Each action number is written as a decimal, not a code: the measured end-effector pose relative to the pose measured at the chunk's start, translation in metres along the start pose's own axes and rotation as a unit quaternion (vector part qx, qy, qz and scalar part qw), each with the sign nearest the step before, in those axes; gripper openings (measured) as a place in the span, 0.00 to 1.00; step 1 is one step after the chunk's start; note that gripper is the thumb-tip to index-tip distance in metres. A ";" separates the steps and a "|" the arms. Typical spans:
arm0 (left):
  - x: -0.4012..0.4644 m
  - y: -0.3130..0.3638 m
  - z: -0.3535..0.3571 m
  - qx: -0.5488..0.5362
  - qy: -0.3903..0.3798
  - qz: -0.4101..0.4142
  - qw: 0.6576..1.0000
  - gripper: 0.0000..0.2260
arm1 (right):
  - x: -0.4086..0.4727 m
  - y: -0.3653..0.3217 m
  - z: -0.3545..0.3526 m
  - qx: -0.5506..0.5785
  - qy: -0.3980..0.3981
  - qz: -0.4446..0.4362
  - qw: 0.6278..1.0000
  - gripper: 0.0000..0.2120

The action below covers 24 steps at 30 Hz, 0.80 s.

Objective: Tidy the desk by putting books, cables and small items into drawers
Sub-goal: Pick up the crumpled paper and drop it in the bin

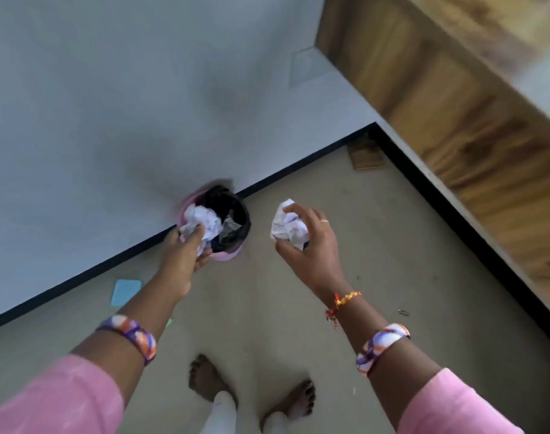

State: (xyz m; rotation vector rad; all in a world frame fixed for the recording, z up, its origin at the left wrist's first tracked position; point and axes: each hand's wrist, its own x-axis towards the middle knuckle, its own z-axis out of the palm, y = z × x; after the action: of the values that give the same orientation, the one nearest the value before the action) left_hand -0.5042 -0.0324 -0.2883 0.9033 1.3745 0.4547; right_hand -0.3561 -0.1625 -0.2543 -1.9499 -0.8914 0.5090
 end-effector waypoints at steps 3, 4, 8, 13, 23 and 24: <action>0.051 0.012 -0.006 0.090 -0.052 -0.043 0.994 0.28 | 0.050 0.007 0.072 -0.034 -0.045 -0.006 0.998 0.21; 0.065 0.011 -0.013 0.088 -0.060 -0.066 0.992 0.30 | 0.063 0.015 0.095 -0.051 -0.061 0.003 0.997 0.24; 0.094 -0.012 -0.053 0.032 -0.038 -0.066 0.997 0.22 | 0.071 0.040 0.148 -0.092 -0.095 0.082 0.988 0.33; 0.110 -0.066 -0.125 -0.040 0.028 -0.104 0.993 0.15 | 0.020 0.064 0.193 -0.121 -0.156 0.125 0.972 0.30; 0.106 -0.274 -0.234 0.013 0.153 -0.277 0.949 0.13 | -0.083 0.144 0.300 -0.163 -0.407 0.176 0.881 0.28; 0.108 -0.305 -0.241 0.025 0.181 -0.294 0.938 0.14 | -0.090 0.159 0.316 -0.173 -0.428 0.164 0.872 0.28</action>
State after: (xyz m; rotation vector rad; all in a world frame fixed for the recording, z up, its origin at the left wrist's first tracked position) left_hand -0.7828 -0.0667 -0.5782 0.4156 1.9129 0.1226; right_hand -0.5603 -0.1047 -0.5518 -2.2189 -1.2465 1.5944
